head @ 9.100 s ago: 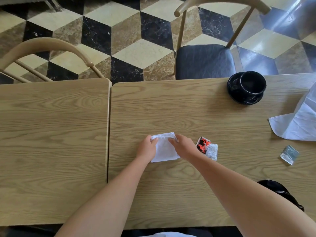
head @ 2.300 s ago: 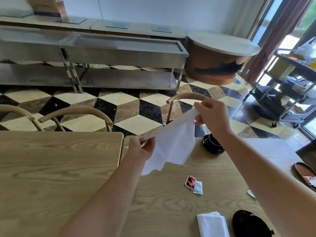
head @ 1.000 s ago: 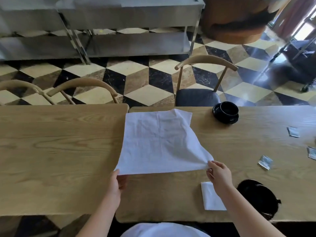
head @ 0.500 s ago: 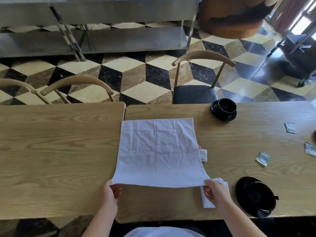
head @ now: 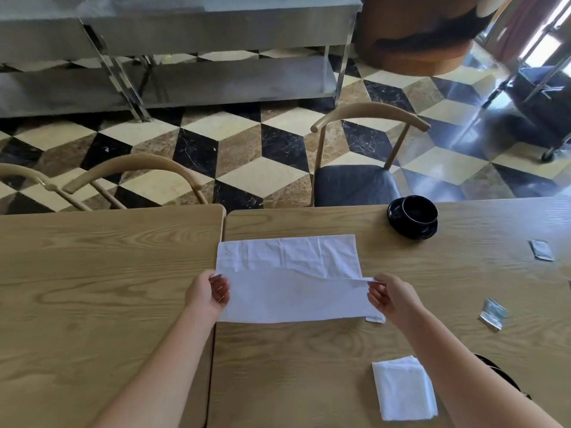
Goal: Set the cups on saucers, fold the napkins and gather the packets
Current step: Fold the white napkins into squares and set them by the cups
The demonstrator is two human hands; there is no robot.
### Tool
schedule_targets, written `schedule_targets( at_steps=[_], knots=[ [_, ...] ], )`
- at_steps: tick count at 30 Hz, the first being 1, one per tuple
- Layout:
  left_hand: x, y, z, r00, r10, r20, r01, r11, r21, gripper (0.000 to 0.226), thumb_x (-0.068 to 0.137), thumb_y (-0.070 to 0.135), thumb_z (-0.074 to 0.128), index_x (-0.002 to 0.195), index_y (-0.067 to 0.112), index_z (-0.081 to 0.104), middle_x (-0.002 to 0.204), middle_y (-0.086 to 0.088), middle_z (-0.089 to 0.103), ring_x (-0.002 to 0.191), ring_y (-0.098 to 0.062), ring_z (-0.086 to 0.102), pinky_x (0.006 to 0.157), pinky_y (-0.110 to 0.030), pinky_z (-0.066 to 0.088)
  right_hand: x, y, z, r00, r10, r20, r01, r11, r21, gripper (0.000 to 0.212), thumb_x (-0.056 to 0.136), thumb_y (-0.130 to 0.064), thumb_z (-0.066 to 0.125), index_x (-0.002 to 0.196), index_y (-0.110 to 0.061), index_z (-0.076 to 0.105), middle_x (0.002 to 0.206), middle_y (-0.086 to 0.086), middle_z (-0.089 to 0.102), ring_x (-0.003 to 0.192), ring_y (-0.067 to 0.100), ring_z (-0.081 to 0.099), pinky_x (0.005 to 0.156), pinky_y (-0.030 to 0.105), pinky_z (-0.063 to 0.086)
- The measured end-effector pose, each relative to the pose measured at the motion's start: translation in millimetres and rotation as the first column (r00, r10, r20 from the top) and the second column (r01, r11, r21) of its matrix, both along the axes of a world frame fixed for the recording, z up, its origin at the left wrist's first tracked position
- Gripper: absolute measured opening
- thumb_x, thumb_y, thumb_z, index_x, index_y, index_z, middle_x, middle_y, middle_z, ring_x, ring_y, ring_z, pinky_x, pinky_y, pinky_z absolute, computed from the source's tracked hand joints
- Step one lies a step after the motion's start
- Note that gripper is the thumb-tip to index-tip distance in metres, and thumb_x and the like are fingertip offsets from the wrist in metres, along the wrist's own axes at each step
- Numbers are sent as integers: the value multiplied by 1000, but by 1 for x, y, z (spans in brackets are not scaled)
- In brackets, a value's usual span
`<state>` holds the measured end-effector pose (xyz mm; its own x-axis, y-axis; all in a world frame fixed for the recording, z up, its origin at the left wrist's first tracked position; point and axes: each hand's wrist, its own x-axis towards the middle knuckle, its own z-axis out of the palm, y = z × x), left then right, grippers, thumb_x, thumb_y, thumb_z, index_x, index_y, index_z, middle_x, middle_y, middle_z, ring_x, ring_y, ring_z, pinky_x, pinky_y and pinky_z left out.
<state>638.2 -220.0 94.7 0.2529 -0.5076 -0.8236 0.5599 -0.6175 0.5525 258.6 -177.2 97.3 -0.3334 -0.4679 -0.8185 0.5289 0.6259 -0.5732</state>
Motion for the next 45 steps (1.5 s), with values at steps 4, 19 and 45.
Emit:
schedule_targets(
  at_steps=[4,19,45],
  knots=[
    [-9,-39,-17,1000,-3,29,1,998,59,18,90,13,46,73,11,53,45,1,62,36,-9,59,40,-14,43,-5,-46,-15,998,52,-43,-51,998,28,10,89,-3,64,80,1,62,64,11,62,58,18,59,64,28,62],
    [-5,-133,-82,959,-129,251,116,991,68,11,96,3,48,87,7,53,77,-11,67,48,-8,68,46,-17,54,-21,-139,-74,944,316,-100,-305,946,112,18,83,1,73,101,4,71,92,17,74,84,23,73,73,32,62],
    [-45,-111,-78,737,-347,580,252,937,241,12,84,16,60,86,9,51,69,-11,53,44,-17,45,41,-23,36,-19,-171,-102,175,661,-730,-672,622,402,39,85,-25,71,121,-14,61,120,7,59,106,27,56,82,35,46]
  ],
)
